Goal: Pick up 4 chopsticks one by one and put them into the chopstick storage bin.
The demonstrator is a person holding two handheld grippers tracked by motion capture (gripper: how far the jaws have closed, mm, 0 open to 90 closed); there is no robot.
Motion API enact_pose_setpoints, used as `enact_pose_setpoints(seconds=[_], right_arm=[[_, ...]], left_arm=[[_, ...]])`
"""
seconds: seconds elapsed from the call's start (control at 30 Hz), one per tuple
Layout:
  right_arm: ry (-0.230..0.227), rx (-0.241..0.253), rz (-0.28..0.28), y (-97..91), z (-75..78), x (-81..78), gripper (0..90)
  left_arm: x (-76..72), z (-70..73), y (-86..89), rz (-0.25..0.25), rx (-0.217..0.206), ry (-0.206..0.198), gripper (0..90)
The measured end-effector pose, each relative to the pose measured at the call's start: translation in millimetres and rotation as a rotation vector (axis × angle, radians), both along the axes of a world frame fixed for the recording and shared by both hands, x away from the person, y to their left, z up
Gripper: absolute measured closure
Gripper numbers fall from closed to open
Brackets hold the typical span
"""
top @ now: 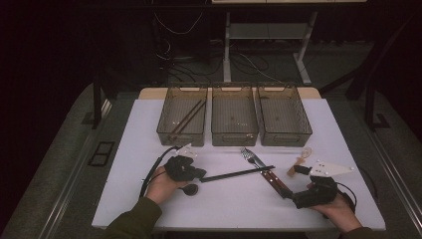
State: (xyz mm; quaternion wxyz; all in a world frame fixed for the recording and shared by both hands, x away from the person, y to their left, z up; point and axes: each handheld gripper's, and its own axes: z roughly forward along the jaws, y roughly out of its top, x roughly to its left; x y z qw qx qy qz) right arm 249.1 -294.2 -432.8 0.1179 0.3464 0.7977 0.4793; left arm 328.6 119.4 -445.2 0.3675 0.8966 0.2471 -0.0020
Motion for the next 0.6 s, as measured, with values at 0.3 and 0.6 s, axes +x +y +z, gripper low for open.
enact_pose_setpoints(seconds=[0.3,0.6], right_arm=[[0.0,-0.001,0.001,0.1,0.0,-0.1,1.1],[0.002,-0.002,-0.001,0.5,-0.4,0.5,1.2]], left_arm=[[-4.2,0.4,-2.8,-0.035,0.002,0.011,89.0],[-6.0,8.9,-8.1,-0.027,-0.06,-0.024,84.4]])
